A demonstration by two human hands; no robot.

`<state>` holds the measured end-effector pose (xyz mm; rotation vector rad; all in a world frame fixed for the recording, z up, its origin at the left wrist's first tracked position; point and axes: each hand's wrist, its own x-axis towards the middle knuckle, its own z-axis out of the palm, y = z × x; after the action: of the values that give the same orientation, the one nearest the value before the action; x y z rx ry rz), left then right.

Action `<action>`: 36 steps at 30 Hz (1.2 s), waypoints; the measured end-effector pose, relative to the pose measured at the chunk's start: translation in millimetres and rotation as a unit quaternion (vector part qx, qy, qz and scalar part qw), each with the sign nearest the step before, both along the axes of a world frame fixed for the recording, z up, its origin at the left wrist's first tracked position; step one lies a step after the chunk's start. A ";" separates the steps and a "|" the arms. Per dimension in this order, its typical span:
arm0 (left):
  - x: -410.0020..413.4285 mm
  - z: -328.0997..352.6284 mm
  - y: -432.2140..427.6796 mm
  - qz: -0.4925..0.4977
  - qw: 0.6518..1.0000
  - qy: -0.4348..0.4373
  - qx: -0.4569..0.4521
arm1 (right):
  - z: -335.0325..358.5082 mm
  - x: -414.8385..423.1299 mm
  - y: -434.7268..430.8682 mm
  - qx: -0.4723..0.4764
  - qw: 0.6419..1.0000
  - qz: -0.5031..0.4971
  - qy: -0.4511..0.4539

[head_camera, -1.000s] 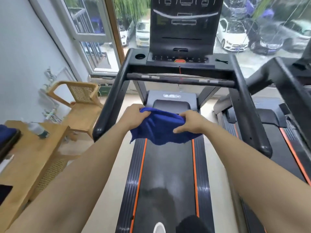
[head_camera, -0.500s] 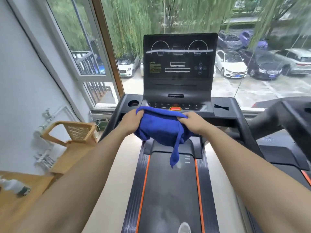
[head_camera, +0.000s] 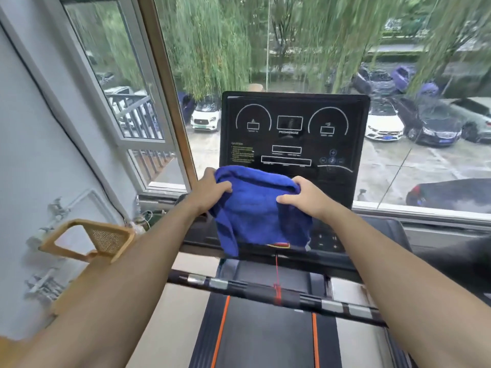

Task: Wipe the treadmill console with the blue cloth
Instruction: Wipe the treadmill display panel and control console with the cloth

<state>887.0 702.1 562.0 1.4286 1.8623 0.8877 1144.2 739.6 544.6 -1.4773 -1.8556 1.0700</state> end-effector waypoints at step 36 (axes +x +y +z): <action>-9.3 -104.9 311.2 -0.040 0.826 0.428 0.365 | -82.6 -111.6 264.6 0.442 0.801 -0.056 -0.399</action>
<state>877.6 1013.3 457.1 2.7140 2.1138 1.0772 1032.6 1004.2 462.0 -1.4427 -2.2377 -0.6137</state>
